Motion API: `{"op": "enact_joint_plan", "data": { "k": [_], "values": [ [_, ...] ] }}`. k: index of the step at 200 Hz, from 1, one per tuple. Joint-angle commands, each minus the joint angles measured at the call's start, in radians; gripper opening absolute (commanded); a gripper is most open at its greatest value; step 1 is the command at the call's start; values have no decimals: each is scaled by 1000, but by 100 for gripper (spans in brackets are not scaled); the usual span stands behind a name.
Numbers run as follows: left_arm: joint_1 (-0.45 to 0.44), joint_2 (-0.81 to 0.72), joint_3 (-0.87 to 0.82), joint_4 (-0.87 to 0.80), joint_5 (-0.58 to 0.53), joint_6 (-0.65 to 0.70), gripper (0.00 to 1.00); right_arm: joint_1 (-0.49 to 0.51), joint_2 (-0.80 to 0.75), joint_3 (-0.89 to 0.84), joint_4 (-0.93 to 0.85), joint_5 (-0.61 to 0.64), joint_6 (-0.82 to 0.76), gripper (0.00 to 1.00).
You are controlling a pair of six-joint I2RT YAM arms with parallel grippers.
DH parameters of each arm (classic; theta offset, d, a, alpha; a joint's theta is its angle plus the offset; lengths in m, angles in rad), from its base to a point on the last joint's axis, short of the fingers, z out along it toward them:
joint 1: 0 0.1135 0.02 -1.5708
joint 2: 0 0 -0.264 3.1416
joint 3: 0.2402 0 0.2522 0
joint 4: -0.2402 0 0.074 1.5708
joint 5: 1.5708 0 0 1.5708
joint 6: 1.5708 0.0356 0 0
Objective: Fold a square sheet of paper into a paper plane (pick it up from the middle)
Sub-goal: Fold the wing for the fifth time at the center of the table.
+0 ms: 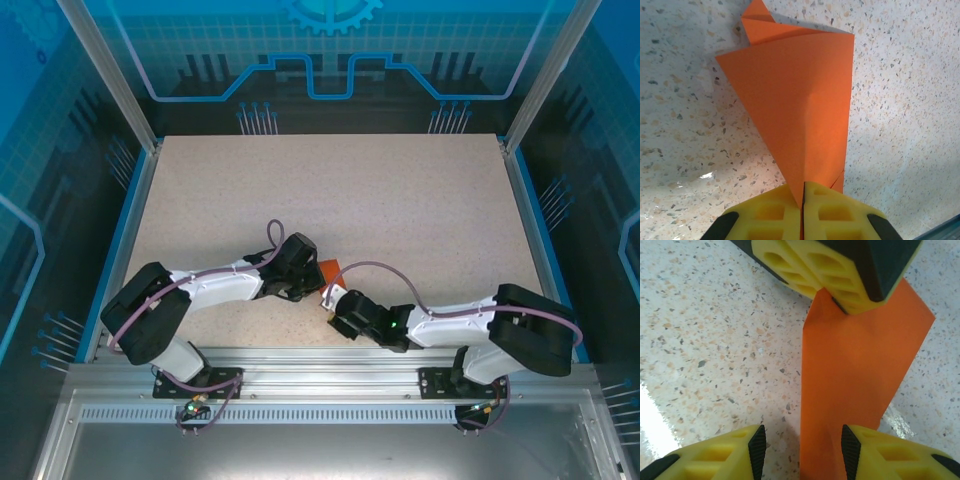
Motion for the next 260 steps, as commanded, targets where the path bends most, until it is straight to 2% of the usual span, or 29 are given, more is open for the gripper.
{"op": "enact_joint_plan", "data": {
  "k": [1, 56, 119, 182, 216, 260],
  "values": [
    [7, 14, 24, -15, 28, 11, 8, 18, 20, 29, 74, 70, -47, 46],
    [8, 15, 24, -7, 32, 11, 8, 18, 85, 52, 105, 79, -97, 40],
    [7, 15, 23, -10, 32, 14, 9, 21, 72, 35, 135, 89, -86, 25],
    [9, 11, 30, -17, 28, 13, 10, 13, 57, 22, 125, 72, -18, 5],
    [11, -16, 26, -20, 19, 11, 20, -32, 27, -6, 137, -2, 71, 0],
    [16, -103, 1, -15, -22, 8, 50, -135, -15, -69, 213, -198, 195, 0]
  ]
}}
